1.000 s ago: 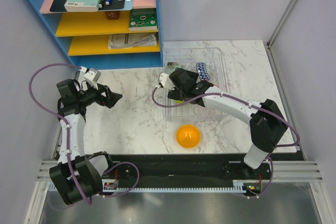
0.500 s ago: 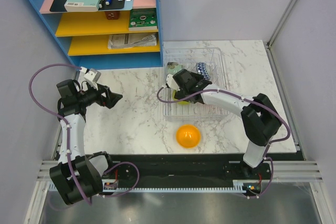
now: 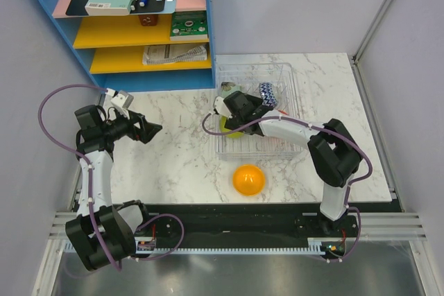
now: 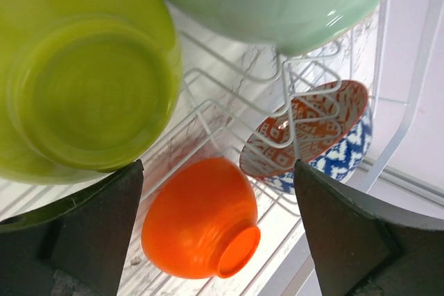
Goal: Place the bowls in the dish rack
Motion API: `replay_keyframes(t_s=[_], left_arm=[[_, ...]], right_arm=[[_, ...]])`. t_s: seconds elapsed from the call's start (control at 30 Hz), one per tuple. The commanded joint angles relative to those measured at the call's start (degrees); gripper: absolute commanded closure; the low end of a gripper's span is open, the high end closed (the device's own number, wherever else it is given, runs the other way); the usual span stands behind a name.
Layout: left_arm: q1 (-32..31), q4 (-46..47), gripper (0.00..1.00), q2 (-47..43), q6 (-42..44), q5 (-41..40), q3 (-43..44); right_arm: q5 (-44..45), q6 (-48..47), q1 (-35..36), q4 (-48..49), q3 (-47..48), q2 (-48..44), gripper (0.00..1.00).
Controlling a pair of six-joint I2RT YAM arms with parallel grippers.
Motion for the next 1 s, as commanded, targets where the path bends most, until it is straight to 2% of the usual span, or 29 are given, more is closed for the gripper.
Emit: replay_keyframes(t_s=[0.0, 0.23, 0.33, 0.43, 0.63, 0.67, 0.77, 0.97], left_arm=[[0.39, 1.04, 0.00, -1.21, 2.29, 3.21, -0.11], [0.39, -3.87, 0.00, -3.05, 7.19, 7.60, 0.68], [-0.22, -8.97, 0.00, -4.72, 11.76, 10.86, 0.94], [-4.87, -14.42, 0.00, -7.09, 16.42, 9.64, 1.99], [-20.59, -19.26, 0.00, -6.58, 15.83, 2.61, 6.29], [-26.45, -19.44, 0.00, -5.88, 15.47, -1.23, 6.91], [-36.30, -20.49, 0.00, -3.06, 14.24, -7.39, 9.29], [-49.76, -22.86, 0.05, 3.70, 12.57, -11.28, 13.51]], right_arm=[[0.90, 0.60, 1.40, 4.13, 3.42, 0.66, 0.04], [3.80, 0.68, 2.11, 4.22, 2.19, -1.53, 0.04], [4.95, 1.47, 1.93, 4.22, 1.14, -6.53, 0.04], [5.74, 2.52, 0.88, 4.30, 0.70, -14.33, 0.03], [1.53, 6.30, -5.52, 5.71, -1.50, -26.29, 0.03], [0.82, 6.83, -6.59, 5.80, -1.85, -27.36, 0.03], [-0.50, 7.62, -9.67, 5.71, -2.91, -30.44, 0.03], [-2.87, 9.38, -12.92, 5.71, -5.63, -34.05, 0.03]])
